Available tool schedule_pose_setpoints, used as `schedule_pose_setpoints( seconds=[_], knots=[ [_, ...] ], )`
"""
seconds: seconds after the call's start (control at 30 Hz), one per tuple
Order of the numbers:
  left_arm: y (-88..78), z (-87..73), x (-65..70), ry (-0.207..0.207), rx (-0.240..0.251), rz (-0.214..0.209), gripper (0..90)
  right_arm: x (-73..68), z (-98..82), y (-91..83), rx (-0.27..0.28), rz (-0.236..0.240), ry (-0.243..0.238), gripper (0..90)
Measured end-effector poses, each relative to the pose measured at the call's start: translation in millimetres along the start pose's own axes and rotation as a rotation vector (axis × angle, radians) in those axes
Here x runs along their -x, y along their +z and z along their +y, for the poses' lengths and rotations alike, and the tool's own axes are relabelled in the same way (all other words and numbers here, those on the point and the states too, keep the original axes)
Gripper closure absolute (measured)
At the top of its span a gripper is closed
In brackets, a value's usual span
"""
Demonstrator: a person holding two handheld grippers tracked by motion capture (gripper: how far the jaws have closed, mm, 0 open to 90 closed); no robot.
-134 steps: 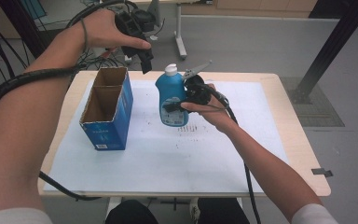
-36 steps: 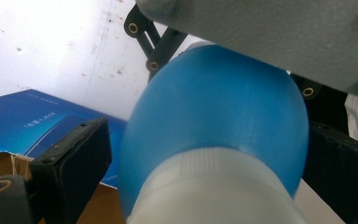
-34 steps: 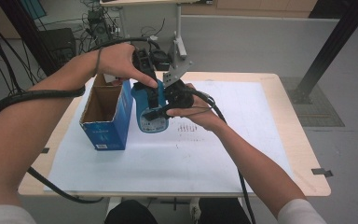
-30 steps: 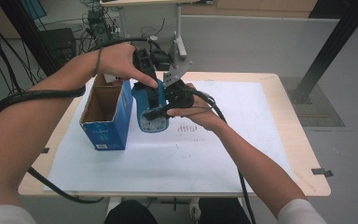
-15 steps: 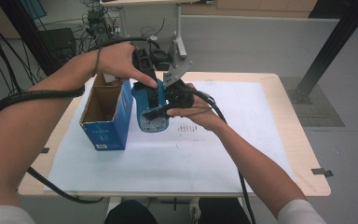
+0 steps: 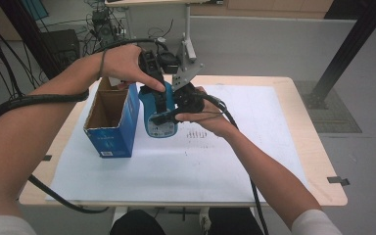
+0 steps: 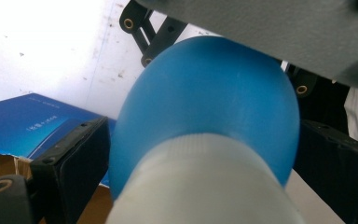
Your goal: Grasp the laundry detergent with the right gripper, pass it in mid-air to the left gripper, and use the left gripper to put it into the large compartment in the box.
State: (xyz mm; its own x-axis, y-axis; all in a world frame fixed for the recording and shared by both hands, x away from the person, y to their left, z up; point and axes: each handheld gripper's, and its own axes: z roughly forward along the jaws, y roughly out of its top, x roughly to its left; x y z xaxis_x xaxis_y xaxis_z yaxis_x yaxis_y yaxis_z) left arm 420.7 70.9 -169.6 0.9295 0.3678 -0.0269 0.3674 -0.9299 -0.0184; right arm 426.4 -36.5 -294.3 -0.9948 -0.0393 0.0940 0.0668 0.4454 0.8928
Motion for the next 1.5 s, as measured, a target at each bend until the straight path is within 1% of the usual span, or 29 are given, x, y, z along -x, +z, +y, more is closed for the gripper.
schedule_pose_setpoints(
  seconds=[0.03,0.17,0.2,0.43,0.47,0.6,0.63,0.67,0.73,0.97,1.3,1.33,1.4,1.5],
  knots=[
    [-0.2,0.1,0.1,0.0,0.0,0.0,6.5,0.8,-0.1,0.0,-0.002,-0.005,-0.007,44.3],
    [-1.3,0.8,-0.2,0.001,-0.002,0.002,6.5,0.3,0.2,0.1,0.0,-0.001,0.001,44.3],
    [-1.5,1.0,-0.3,0.001,-0.002,0.002,6.5,0.9,0.2,0.1,-0.002,-0.007,-0.008,44.3],
    [-2.5,1.5,-0.1,0.003,-0.001,0.004,6.5,0.4,0.9,-1.4,0.003,-0.004,0.001,44.3],
    [-2.6,1.6,-0.1,0.004,-0.003,0.004,6.5,0.9,0.9,-1.7,0.002,-0.009,-0.007,44.3],
    [-2.7,1.8,-0.1,0.005,-0.001,0.004,6.6,1.0,1.0,-2.4,0.004,-0.011,-0.008,44.3],
    [-2.7,1.9,0.0,0.004,-0.001,0.004,6.6,0.3,1.1,-2.6,0.005,-0.008,0.001,44.3],
    [-2.7,2.1,0.1,0.005,-0.004,0.005,6.6,0.8,0.9,-2.7,0.003,-0.011,-0.005,44.3],
    [-2.5,2.1,0.3,0.005,-0.003,0.006,6.6,0.3,1.0,-2.9,0.005,-0.008,0.002,44.3],
    [-3.5,2.2,0.0,0.006,0.0,0.005,6.7,0.8,0.9,-3.1,0.003,-0.014,-0.01,44.3],
    [-4.1,1.7,0.0,0.012,-0.005,0.006,6.7,0.1,0.9,-3.7,0.003,-0.012,-0.004,44.3],
    [-3.9,1.4,0.4,0.008,-0.003,0.005,6.7,0.6,0.8,-3.7,0.001,-0.017,-0.013,44.3],
    [-3.7,1.0,0.2,0.008,-0.004,0.005,6.7,-0.1,1.1,-3.6,0.004,-0.012,-0.005,44.3],
    [-4.0,0.9,0.1,0.007,-0.004,0.006,6.7,0.5,1.4,-3.2,0.0,-0.017,-0.015,44.3]
  ],
)
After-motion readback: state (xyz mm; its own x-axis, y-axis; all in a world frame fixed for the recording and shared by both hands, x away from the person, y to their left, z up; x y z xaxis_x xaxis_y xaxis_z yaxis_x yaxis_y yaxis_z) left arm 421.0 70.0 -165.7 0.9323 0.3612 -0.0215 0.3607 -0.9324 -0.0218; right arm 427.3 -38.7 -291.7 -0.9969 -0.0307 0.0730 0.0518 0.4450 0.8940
